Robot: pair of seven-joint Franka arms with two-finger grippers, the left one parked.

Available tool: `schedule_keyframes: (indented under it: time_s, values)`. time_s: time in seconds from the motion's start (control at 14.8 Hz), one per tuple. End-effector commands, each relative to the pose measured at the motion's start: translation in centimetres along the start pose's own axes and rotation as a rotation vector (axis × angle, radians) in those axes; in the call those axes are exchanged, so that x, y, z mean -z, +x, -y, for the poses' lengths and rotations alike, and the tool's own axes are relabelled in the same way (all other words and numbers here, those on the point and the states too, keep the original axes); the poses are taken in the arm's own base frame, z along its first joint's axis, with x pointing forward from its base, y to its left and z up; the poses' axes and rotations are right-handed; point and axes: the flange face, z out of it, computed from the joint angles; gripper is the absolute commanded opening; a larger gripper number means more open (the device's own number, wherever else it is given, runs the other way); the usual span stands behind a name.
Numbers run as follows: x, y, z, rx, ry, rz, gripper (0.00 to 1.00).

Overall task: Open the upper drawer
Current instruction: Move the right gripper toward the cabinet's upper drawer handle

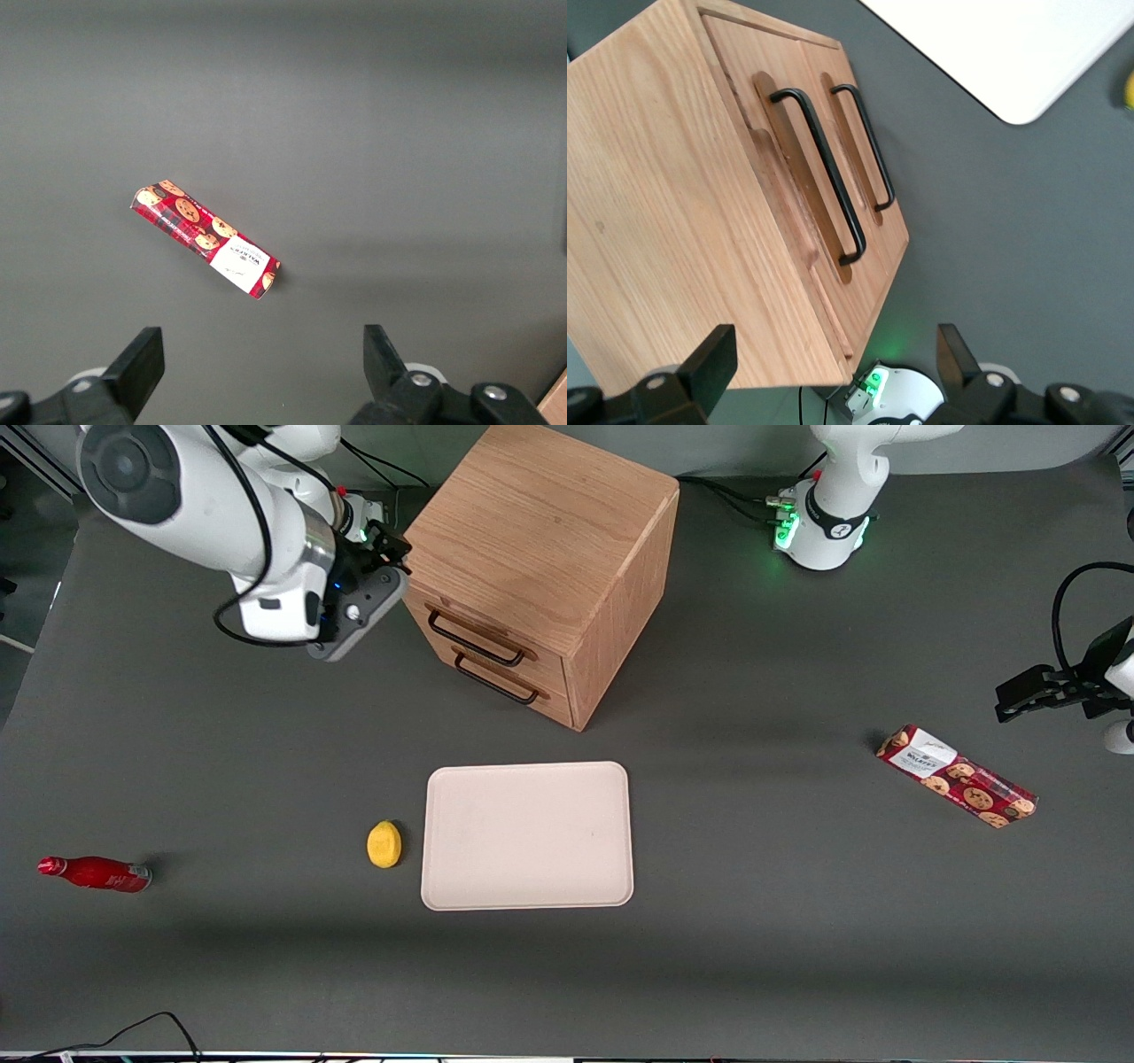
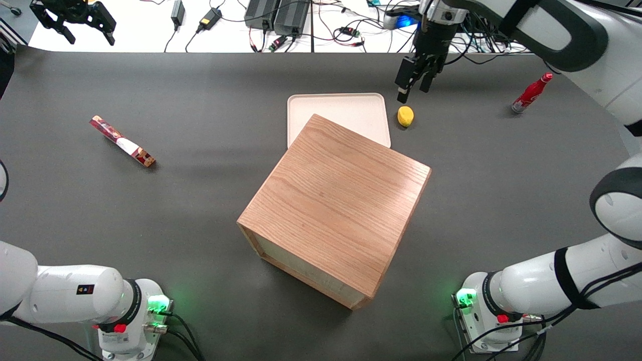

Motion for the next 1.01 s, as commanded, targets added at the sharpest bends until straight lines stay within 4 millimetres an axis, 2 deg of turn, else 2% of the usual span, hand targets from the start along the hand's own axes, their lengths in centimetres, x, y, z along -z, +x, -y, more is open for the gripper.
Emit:
schedule_keyframes:
  time_s: [0.0,0.07,0.2,0.54,0.74,0.94]
  values:
    - [-1.3,2.8,1.3,0.106,0.046,0.005,1.00]
    - [-1.5,3.3,2.0,0.159,0.039,-0.009,1.00]
    - [-1.7,3.7,2.0,0.225,0.048,-0.025,1.00]
    - [-2.1,4.1,0.7,0.215,0.067,-0.022,1.00]
    - [-0.8,3.3,0.8,0.195,0.034,-0.057,1.00]
    - [-1.1,3.8,0.2,0.186,0.043,-0.073,1.00]
